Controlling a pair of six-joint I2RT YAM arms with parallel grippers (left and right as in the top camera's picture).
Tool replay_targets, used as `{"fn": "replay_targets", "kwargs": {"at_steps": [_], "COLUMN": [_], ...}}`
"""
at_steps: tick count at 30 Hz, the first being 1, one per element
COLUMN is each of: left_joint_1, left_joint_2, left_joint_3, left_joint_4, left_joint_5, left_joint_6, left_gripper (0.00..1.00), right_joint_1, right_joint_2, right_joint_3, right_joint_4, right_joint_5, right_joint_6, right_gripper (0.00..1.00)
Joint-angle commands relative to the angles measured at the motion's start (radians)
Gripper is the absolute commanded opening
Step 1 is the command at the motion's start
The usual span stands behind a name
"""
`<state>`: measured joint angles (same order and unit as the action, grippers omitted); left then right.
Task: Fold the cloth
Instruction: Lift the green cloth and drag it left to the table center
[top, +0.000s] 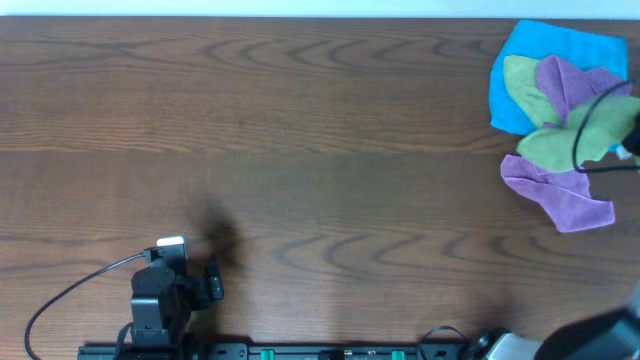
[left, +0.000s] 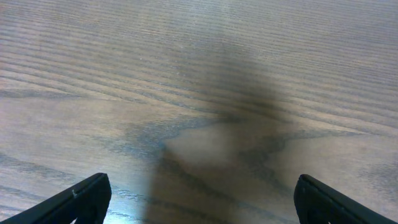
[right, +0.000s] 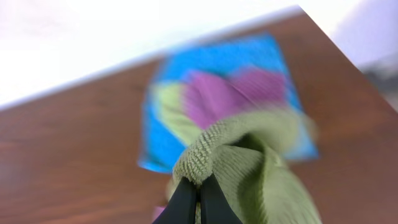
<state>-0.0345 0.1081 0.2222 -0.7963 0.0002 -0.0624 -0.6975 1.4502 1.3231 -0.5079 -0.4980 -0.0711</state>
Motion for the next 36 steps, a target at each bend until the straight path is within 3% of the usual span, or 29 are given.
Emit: {"fn": "replay_targets", "kwargs": {"at_steps": [1,6,10,13,19,25,28,33,36], "left_joint_1": [0.002,0.002,0.002,0.002,0.002,0.002,0.002,0.002,0.002], "left_joint_2": [-0.008,-0.008,-0.008,-0.008,-0.008,-0.008,-0.008,-0.008,-0.008], "left_joint_3": [-0.036,-0.036,-0.036,-0.036,-0.036,-0.036,-0.036,-0.036,-0.036], "left_joint_4": [-0.036,-0.036,-0.036,-0.036,-0.036,-0.036,-0.036,-0.036,-0.036], "left_joint_5": [-0.007,-0.008,-0.008,-0.007,-0.008,-0.007,-0.007,-0.007,-0.008], "left_joint_6": [0.006,0.006,0.006,0.006,0.006,0.006,0.006,0.006,0.006], "left_gripper": [0.95,0.95,0.95,0.95,0.95,0.95,0.95,0.95,0.95], "right_joint_1": [0.087,0.327,0.529,0.623,0.679,0.697,0.747,0.882,0.929], "right_joint_2": [-0.084,-0.129,-0.073,-0.008,0.082,0.084,0.084,0.084,0.084], "right_joint_3": [0.014,0.014,0.014,0.014,0.014,0.011,0.003,0.003,0.003], "right_joint_4": [-0.002,0.031,0.095,0.177,0.125,-0.205,-0.284,-0.191,-0.055], "right_joint_5": [-0.192,-0.175,0.066,0.134,0.236,0.178,0.175,0.205,0.34], "right_joint_6": [0.144,0.224,0.224,0.224,0.225,0.263,0.311,0.33,0.333], "right_gripper": [0.01,0.01,0.01,0.01,0.01,0.01,0.02,0.01,0.02]}}
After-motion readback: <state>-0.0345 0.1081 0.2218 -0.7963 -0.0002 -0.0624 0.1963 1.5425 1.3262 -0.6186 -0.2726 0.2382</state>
